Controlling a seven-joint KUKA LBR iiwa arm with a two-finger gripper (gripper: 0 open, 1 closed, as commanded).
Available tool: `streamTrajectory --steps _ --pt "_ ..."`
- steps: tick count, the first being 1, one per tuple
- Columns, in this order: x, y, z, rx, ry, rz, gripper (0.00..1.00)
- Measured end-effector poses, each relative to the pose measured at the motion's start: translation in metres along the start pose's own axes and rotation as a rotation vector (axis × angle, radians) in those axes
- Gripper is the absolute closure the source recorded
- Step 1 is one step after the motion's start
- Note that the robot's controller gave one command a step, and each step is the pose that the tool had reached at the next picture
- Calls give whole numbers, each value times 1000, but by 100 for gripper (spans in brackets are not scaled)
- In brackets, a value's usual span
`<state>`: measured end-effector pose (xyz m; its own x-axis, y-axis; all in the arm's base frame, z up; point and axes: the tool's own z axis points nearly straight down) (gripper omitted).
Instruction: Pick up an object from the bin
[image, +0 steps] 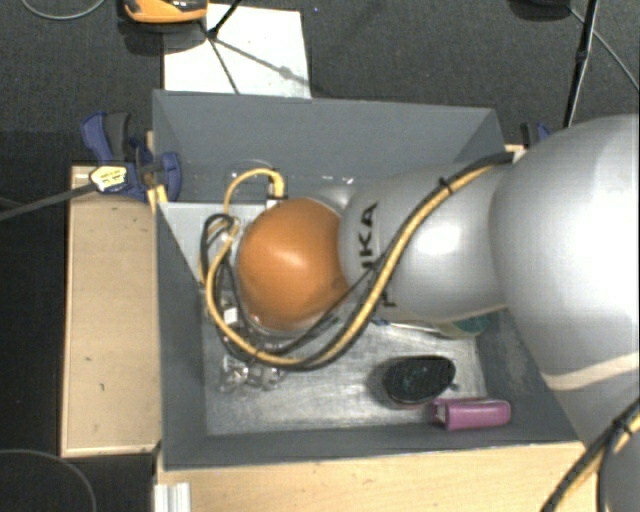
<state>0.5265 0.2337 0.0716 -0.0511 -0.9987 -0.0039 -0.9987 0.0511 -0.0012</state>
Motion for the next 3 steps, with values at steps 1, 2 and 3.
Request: streamTrajectory --steps 1,2,3 --pt "-1 -1 -21 3 -2 11 100" --pt "-2 -2 -51 3 -1 26 100" --pt "-4 -3 -96 5 -1 39 100"
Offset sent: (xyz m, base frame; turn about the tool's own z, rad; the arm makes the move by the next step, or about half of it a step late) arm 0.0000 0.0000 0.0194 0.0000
